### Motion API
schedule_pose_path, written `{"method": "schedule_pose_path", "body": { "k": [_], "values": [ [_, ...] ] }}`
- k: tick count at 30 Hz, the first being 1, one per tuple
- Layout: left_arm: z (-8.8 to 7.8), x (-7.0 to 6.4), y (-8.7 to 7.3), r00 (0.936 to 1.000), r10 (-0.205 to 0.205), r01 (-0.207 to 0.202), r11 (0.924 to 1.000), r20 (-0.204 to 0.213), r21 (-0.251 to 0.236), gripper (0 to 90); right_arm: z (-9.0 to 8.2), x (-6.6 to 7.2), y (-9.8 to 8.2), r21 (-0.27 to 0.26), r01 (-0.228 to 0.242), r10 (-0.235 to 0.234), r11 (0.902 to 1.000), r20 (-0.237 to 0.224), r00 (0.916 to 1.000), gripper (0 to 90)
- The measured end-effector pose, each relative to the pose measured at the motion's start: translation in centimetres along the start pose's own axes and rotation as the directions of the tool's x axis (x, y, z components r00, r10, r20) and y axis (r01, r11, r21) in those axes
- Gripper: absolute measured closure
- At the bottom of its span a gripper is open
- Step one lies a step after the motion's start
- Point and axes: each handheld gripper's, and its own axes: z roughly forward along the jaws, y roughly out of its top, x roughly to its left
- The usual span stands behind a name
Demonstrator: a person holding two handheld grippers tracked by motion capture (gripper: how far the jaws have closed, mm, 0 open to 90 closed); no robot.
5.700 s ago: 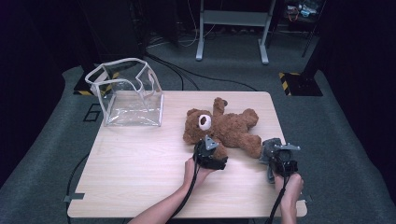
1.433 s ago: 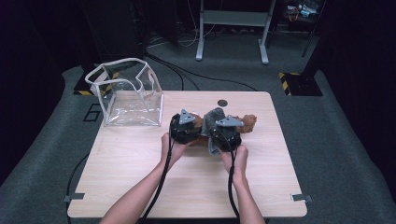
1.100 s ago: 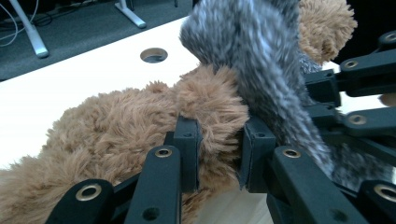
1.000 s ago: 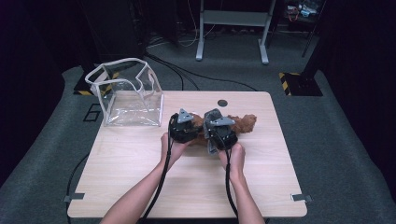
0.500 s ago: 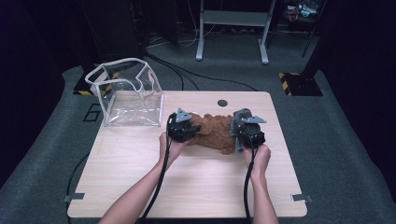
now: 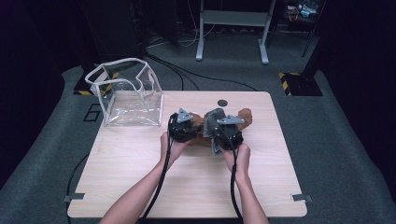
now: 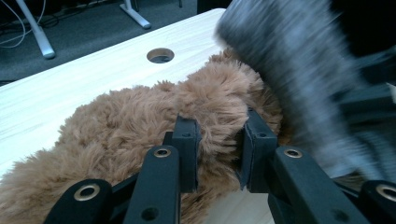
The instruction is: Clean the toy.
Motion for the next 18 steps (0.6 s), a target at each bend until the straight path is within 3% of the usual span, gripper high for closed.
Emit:
{"method": "schedule_pose_path", "body": {
  "k": [4, 9, 15, 18],
  "values": [
    [0.0, 0.2, 0.0, 1.0000, 0.003, -0.003, 0.9999, 0.001, 0.010, 71.6, 1.1, -0.9, -0.6, 0.022, -0.025, 0.024, 0.9995, 0.019, 0.9995, 73.9],
    [0.0, 0.3, -0.1, 1.0000, 0.000, 0.000, 0.9999, -0.001, 0.010, 71.6, 0.7, -2.3, -1.3, 0.022, -0.028, 0.026, 0.9994, 0.075, 0.9968, 73.9],
    [0.2, 0.2, -0.1, 1.0000, -0.003, 0.003, 1.0000, -0.004, 0.006, 71.6, 0.4, -5.2, -2.5, 0.053, -0.074, 0.066, 0.9959, 0.140, 0.9879, 73.6],
    [0.2, 0.2, -0.1, 1.0000, -0.003, 0.003, 1.0000, -0.007, 0.007, 71.3, 0.4, -6.9, -3.2, 0.077, -0.108, 0.092, 0.9912, 0.182, 0.9789, 73.4]
  ]
}}
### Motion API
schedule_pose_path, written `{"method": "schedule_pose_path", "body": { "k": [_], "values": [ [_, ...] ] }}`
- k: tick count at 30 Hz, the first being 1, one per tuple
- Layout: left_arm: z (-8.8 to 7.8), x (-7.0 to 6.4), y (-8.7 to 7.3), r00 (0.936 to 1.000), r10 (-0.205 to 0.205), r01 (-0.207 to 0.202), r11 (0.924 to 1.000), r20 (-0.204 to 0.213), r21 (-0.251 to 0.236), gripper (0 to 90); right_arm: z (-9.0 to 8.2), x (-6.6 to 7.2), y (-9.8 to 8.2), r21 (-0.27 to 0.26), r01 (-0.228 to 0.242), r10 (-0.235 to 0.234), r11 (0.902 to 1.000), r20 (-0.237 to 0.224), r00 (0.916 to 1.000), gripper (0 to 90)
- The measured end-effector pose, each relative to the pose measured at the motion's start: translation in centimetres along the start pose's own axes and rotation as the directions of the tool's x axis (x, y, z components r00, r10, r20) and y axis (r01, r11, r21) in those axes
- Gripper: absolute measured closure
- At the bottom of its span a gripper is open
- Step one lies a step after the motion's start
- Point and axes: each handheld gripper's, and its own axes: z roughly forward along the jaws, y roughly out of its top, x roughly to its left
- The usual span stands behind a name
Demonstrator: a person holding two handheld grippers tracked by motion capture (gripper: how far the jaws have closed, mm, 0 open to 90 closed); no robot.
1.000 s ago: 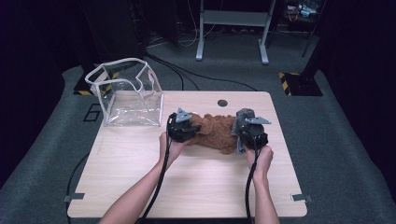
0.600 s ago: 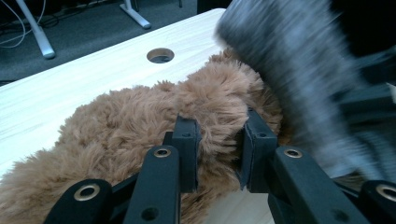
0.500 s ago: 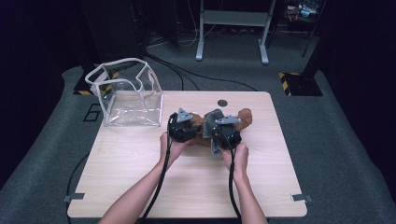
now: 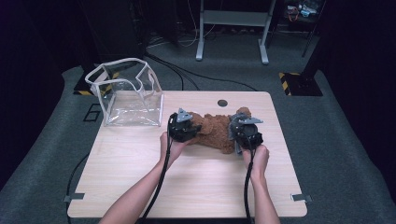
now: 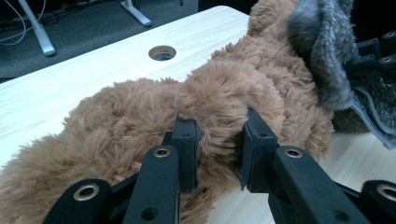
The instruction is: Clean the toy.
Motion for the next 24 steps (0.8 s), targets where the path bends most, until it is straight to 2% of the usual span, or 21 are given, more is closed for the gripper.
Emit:
{"method": "schedule_pose_path", "body": {
  "k": [3, 5, 6, 7, 8, 10, 12, 13, 15, 16, 20, 24],
  "values": [
    [0.0, 0.1, 0.0, 1.0000, -0.002, 0.002, 1.0000, -0.005, 0.002, 70.4, 0.1, -1.3, -0.7, 0.016, -0.041, 0.041, 0.9990, 0.006, 0.9991, 73.2],
    [0.0, 0.2, 0.0, 1.0000, -0.007, 0.007, 1.0000, -0.004, 0.000, 69.3, -0.7, -1.5, -0.9, -0.010, -0.073, 0.073, 0.9973, -0.029, 0.9970, 73.1],
    [0.1, 0.2, -0.1, 0.9999, -0.009, 0.009, 1.0000, -0.006, 0.001, 68.8, -1.2, -1.3, -0.9, -0.020, -0.070, 0.069, 0.9974, -0.039, 0.9969, 73.1],
    [0.2, 0.2, -0.1, 0.9999, -0.010, 0.010, 0.9999, -0.008, 0.005, 68.3, -1.9, -0.8, -0.8, -0.044, -0.068, 0.065, 0.9967, -0.060, 0.9961, 73.1],
    [0.2, 0.2, -0.1, 0.9999, -0.011, 0.011, 0.9999, -0.011, 0.001, 67.3, -2.7, -0.1, -0.6, -0.070, -0.046, 0.040, 0.9965, -0.090, 0.9951, 73.1],
    [0.2, 0.1, -0.1, 0.9998, -0.011, 0.011, 0.9999, -0.018, 0.000, 64.8, -3.4, 1.4, -0.4, -0.088, -0.027, 0.014, 0.9958, -0.143, 0.9897, 73.1],
    [0.1, 0.0, -0.1, 0.9994, -0.016, 0.016, 0.9999, -0.031, 0.001, 60.0, -3.4, 3.3, -0.1, -0.093, 0.014, -0.031, 0.9956, -0.179, 0.9833, 73.2],
    [0.1, 0.1, -0.1, 0.9992, -0.018, 0.018, 0.9998, -0.035, 0.002, 56.3, -3.0, 4.4, 0.0, -0.085, 0.040, -0.055, 0.9955, -0.181, 0.9820, 73.2],
    [-0.1, 0.2, -0.1, 0.9991, -0.018, 0.019, 0.9998, -0.038, 0.004, 49.9, -1.9, 5.3, 0.0, -0.058, 0.078, -0.086, 0.9953, -0.151, 0.9847, 73.3],
    [-0.3, 0.3, -0.1, 0.9990, -0.017, 0.018, 0.9998, -0.041, 0.003, 47.7, -1.3, 5.5, -0.1, -0.041, 0.080, -0.085, 0.9960, -0.141, 0.9864, 73.5],
    [-0.9, 0.7, -0.7, 0.9986, -0.014, 0.014, 0.9999, -0.051, 0.004, 40.5, -0.2, 4.5, -0.4, -0.039, 0.046, -0.051, 0.9982, -0.137, 0.9892, 74.1],
    [-1.2, 0.4, -1.4, 0.9985, 0.004, -0.004, 1.0000, -0.054, 0.006, 38.1, 0.0, 3.8, -0.3, -0.032, 0.056, -0.060, 0.9979, -0.105, 0.9927, 74.2]
  ]
}}
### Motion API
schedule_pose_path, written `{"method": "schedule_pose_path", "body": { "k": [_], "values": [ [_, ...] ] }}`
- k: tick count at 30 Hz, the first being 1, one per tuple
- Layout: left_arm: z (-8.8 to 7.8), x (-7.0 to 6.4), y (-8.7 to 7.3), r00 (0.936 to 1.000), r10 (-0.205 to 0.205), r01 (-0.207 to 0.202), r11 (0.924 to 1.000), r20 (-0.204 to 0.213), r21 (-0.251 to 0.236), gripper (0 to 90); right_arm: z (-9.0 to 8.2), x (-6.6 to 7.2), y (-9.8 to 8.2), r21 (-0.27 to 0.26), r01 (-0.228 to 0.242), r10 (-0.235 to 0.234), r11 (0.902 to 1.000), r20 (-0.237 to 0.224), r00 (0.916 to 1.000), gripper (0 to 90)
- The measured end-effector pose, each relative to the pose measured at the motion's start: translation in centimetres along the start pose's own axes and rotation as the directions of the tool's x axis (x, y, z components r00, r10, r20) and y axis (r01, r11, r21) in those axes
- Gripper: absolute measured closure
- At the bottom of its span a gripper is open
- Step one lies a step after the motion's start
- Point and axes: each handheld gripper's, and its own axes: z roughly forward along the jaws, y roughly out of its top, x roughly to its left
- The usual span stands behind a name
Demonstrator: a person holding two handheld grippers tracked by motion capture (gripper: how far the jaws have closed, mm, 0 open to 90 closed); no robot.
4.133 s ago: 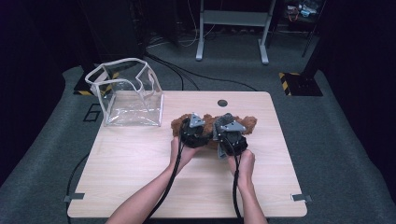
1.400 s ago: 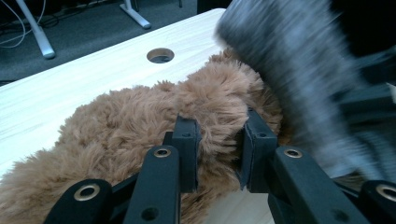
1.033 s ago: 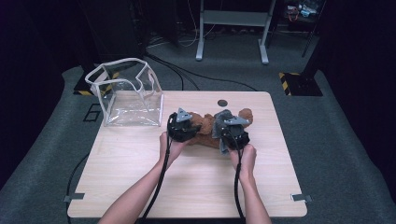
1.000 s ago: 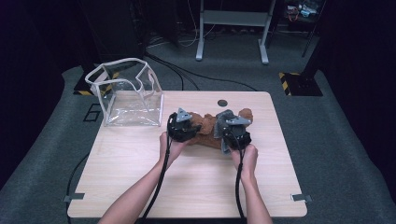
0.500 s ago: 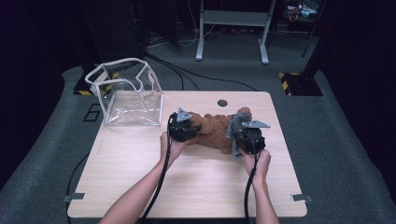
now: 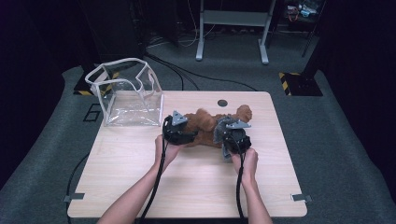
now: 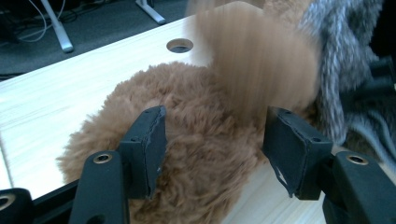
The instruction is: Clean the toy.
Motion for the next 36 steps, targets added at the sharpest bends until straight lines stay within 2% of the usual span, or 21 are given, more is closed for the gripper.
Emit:
{"method": "schedule_pose_path", "body": {
  "k": [4, 8, 10, 12, 16, 19, 20, 23, 25, 28, 31, 34, 36],
  "values": [
    [-0.3, -0.4, -0.5, 0.9997, 0.025, -0.025, 0.9996, -0.008, -0.011, 34.8, 0.1, -0.7, 0.1, 0.004, -0.014, 0.014, 0.9999, 0.016, 0.9998, 74.1],
    [-0.8, -0.1, -0.9, 0.9991, 0.034, -0.034, 0.9994, -0.026, -0.007, 33.3, 0.1, -1.2, 0.0, -0.001, -0.030, 0.030, 0.9996, 0.019, 0.9994, 74.1],
    [-1.0, 0.3, -1.2, 0.9990, 0.021, -0.021, 0.9997, -0.038, -0.012, 32.7, 0.1, -1.4, -0.1, 0.001, -0.024, 0.024, 0.9997, 0.023, 0.9995, 74.0],
    [-1.2, 0.8, -1.6, 0.9988, 0.001, -0.002, 0.9999, -0.049, -0.013, 32.6, 0.1, -1.4, -0.1, 0.000, -0.039, 0.039, 0.9992, 0.030, 0.9988, 74.1],
    [-0.8, 1.8, -2.5, 0.9983, -0.042, 0.042, 0.9990, -0.042, 0.011, 33.2, 0.0, -1.3, -0.2, -0.001, -0.037, 0.037, 0.9993, 0.029, 0.9989, 73.9],
    [-0.1, 2.4, -2.9, 0.9962, -0.086, 0.086, 0.9959, -0.017, 0.029, 36.4, -0.3, -1.3, -0.4, -0.012, -0.038, 0.038, 0.9992, 0.015, 0.9992, 73.7],
    [0.1, 2.5, -3.0, 0.9951, -0.098, 0.099, 0.9947, -0.011, 0.030, 38.2, -0.5, -1.2, -0.4, -0.015, -0.047, 0.047, 0.9988, 0.014, 0.9988, 73.7],
    [0.4, 2.4, -3.1, 0.9909, -0.135, 0.135, 0.9907, -0.006, 0.018, 39.3, -1.5, -0.7, -0.5, -0.042, -0.024, 0.024, 0.9988, 0.000, 0.9997, 73.8],
    [0.4, 2.2, -3.0, 0.9911, -0.133, 0.133, 0.9910, -0.009, 0.018, 40.3, -2.5, -0.1, -0.7, -0.072, -0.032, 0.030, 0.9969, -0.024, 0.9993, 73.7],
    [0.6, 2.1, -2.9, 0.9913, -0.131, 0.131, 0.9911, -0.012, 0.021, 42.3, -3.7, 0.9, -0.8, -0.100, -0.007, 0.004, 0.9950, -0.035, 0.9994, 73.7],
    [0.7, 2.0, -2.8, 0.9900, -0.140, 0.140, 0.9898, -0.017, 0.023, 43.0, -4.8, 2.3, -0.3, -0.140, 0.028, -0.032, 0.9898, -0.032, 0.9990, 73.7],
    [0.7, 1.9, -2.7, 0.9901, -0.138, 0.139, 0.9899, -0.022, 0.026, 43.2, -6.0, 3.8, 0.4, -0.186, 0.062, -0.069, 0.9806, -0.032, 0.9971, 73.7],
    [0.8, 1.9, -2.6, 0.9902, -0.138, 0.138, 0.9900, -0.023, 0.027, 43.1, -6.2, 4.7, 1.0, -0.192, 0.107, -0.115, 0.9755, -0.033, 0.9927, 73.7]
  ]
}}
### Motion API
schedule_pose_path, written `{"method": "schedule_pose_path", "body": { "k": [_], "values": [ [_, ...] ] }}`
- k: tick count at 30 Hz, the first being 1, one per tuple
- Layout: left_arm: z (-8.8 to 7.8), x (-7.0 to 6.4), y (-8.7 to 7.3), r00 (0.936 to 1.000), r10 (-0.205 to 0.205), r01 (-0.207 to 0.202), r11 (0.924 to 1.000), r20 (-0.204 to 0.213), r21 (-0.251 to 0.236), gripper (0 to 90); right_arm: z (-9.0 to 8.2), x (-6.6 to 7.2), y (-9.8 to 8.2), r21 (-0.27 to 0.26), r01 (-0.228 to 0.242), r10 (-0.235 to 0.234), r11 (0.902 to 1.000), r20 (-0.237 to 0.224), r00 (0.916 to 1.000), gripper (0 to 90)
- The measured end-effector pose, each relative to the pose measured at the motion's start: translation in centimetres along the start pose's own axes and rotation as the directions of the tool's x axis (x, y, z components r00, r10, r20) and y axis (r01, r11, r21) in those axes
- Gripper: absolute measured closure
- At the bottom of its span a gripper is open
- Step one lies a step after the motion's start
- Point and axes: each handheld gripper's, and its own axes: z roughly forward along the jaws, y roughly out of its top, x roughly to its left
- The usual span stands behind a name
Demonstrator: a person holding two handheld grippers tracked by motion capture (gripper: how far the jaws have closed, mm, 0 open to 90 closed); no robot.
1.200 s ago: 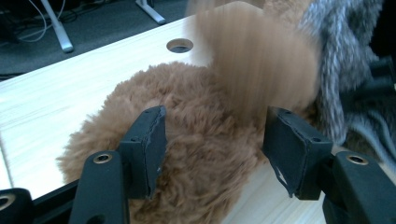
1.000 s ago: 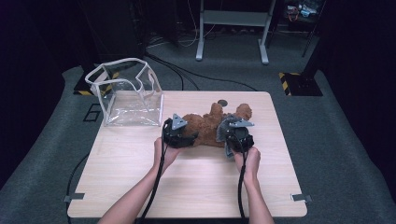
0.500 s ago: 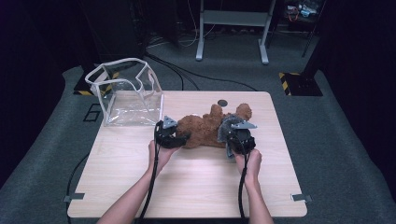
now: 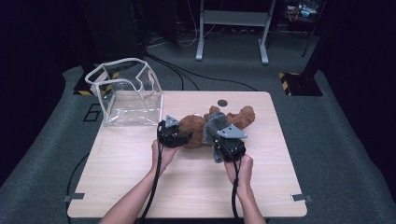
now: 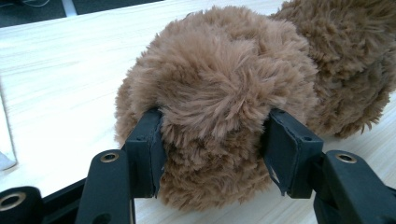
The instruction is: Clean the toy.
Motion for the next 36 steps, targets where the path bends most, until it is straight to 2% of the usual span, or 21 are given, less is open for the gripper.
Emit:
{"method": "schedule_pose_path", "body": {
  "k": [1, 4, 6, 8, 10, 13, 17, 19, 22, 24, 26, 29, 30, 32, 36],
  "values": [
    [0.0, 0.0, 0.0, 1.0000, 0.001, -0.001, 1.0000, 0.000, 0.000, 43.1, 0.4, 0.5, 0.4, 0.011, 0.012, -0.012, 0.9999, 0.006, 0.9999, 73.6],
    [0.0, -0.2, -0.1, 1.0000, -0.001, 0.001, 1.0000, 0.007, 0.004, 43.9, 2.1, 0.7, 1.0, 0.043, 0.041, -0.042, 0.9982, 0.029, 0.9987, 73.6],
    [0.0, 0.0, -0.1, 0.9999, 0.013, -0.013, 0.9999, 0.008, 0.004, 46.0, 3.5, 0.5, 1.2, 0.070, 0.040, -0.042, 0.9968, 0.032, 0.9986, 73.6],
    [0.0, 0.0, -0.2, 0.9999, 0.013, -0.014, 0.9999, 0.010, 0.008, 48.3, 5.0, 0.6, 1.2, 0.106, 0.049, -0.056, 0.9932, 0.071, 0.9959, 73.5],
    [0.0, 0.2, -0.3, 0.9998, 0.013, -0.013, 0.9999, 0.015, 0.008, 50.3, 5.9, 0.6, 1.0, 0.131, 0.035, -0.047, 0.9907, 0.087, 0.9951, 73.5],
    [0.0, 0.7, -0.4, 0.9997, -0.004, 0.004, 0.9999, 0.026, 0.009, 52.4, 6.4, 0.3, 0.8, 0.148, 0.027, -0.044, 0.9886, 0.111, 0.9928, 73.6],
    [0.1, 0.9, -0.5, 0.9995, -0.005, 0.005, 0.9999, 0.031, 0.017, 53.2, 6.2, -1.7, 0.7, 0.143, -0.038, 0.019, 0.9890, 0.135, 0.9906, 73.6],
    [0.1, 1.0, -0.6, 0.9993, -0.010, 0.009, 0.9998, 0.035, 0.015, 53.1, 6.0, -2.4, 0.8, 0.142, -0.057, 0.034, 0.9883, 0.158, 0.9868, 73.6],
    [0.1, 1.0, -0.6, 0.9994, -0.009, 0.009, 0.9998, 0.035, 0.016, 53.1, 5.3, -2.8, 0.9, 0.134, -0.074, 0.051, 0.9882, 0.167, 0.9846, 73.2],
    [0.2, 1.0, -0.6, 0.9993, -0.009, 0.008, 0.9999, 0.035, 0.015, 53.2, 4.6, -2.4, 1.1, 0.111, -0.058, 0.041, 0.9921, 0.156, 0.9869, 73.1],
    [0.2, 1.0, -0.6, 0.9992, -0.014, 0.013, 0.9998, 0.037, 0.015, 53.3, 4.0, -1.3, 1.4, 0.088, -0.021, 0.009, 0.9959, 0.128, 0.9918, 73.0],
    [0.2, 0.9, -0.6, 0.9992, -0.011, 0.011, 0.9998, 0.037, 0.015, 53.6, 3.9, 0.4, 2.0, 0.070, 0.021, -0.022, 0.9973, 0.025, 0.9994, 73.0],
    [0.2, 0.9, -0.6, 0.9993, -0.011, 0.011, 0.9998, 0.037, 0.016, 53.6, 4.2, 0.9, 2.2, 0.086, 0.030, -0.031, 0.9959, 0.015, 0.9994, 73.0],
    [0.2, 1.0, -0.6, 0.9993, -0.010, 0.009, 0.9998, 0.036, 0.020, 53.6, 5.3, 1.2, 2.4, 0.114, 0.039, -0.041, 0.9927, 0.016, 0.9990, 73.0],
    [0.2, 1.0, -0.6, 0.9993, -0.004, 0.003, 0.9998, 0.037, 0.019, 53.5, 6.6, -0.2, 2.0, 0.149, -0.023, 0.015, 0.9886, 0.052, 0.9985, 73.2]
  ]
}}
